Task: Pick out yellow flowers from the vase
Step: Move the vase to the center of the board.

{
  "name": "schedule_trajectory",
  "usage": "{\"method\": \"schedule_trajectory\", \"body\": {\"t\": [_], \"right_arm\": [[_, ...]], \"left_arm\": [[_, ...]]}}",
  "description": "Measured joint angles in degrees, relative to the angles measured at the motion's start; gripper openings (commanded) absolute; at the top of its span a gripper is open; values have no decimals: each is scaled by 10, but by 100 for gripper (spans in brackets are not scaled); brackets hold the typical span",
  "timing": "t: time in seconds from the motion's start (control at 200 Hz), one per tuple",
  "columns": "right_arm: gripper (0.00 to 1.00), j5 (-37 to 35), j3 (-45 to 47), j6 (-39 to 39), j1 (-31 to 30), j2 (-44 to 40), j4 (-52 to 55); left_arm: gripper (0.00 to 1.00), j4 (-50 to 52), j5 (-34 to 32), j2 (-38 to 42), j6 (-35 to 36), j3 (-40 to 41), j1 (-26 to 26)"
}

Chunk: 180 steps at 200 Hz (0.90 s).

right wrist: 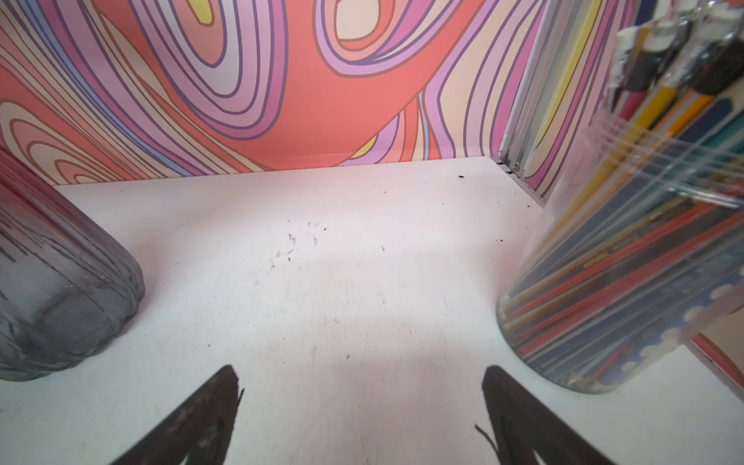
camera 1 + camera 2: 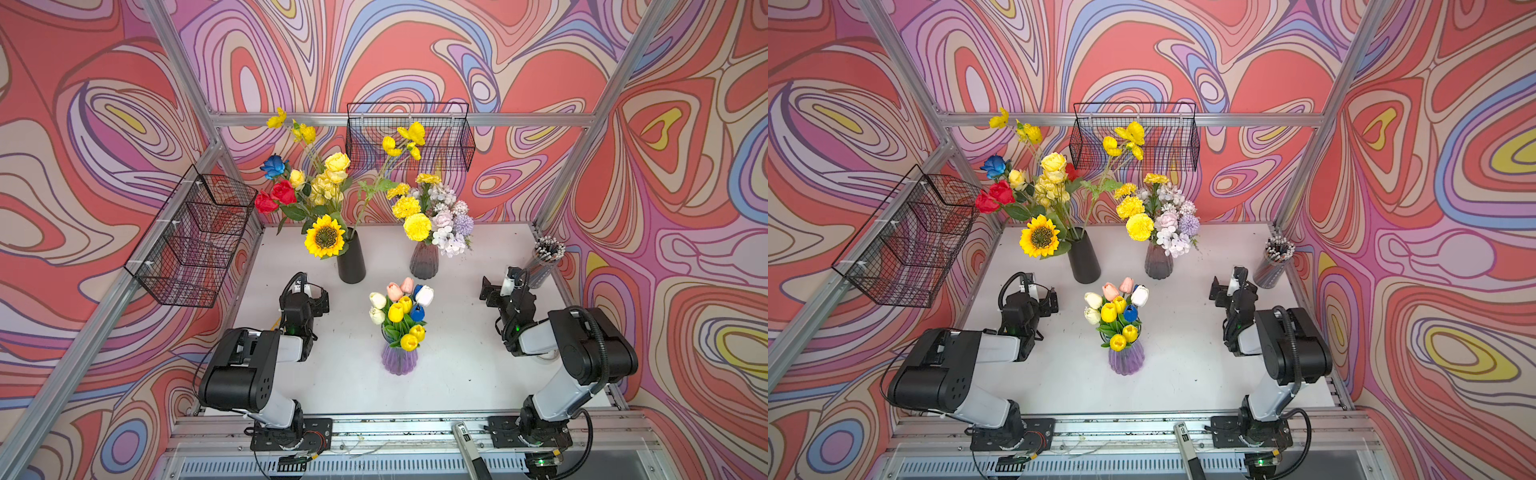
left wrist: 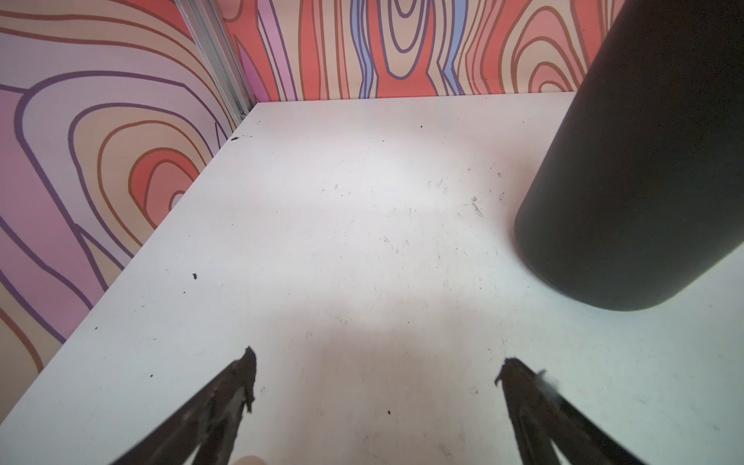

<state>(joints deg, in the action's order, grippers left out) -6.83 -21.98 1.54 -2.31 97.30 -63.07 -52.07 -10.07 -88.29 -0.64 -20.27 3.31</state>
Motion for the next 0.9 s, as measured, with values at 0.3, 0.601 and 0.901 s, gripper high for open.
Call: {"method": "schedule_trajectory", "body": {"t": [0.3, 0.601, 0.901], "right_arm": [[94, 0, -3, 0, 0, -61, 49], [90, 18, -96, 52, 0, -197, 254], [83, 108, -127, 87, 0, -315, 438]], "left_arm": [[100, 65, 0, 122, -3, 13, 0], [98, 303, -1, 328, -75, -63, 8], [91, 606, 75, 457, -131, -171, 28]]}}
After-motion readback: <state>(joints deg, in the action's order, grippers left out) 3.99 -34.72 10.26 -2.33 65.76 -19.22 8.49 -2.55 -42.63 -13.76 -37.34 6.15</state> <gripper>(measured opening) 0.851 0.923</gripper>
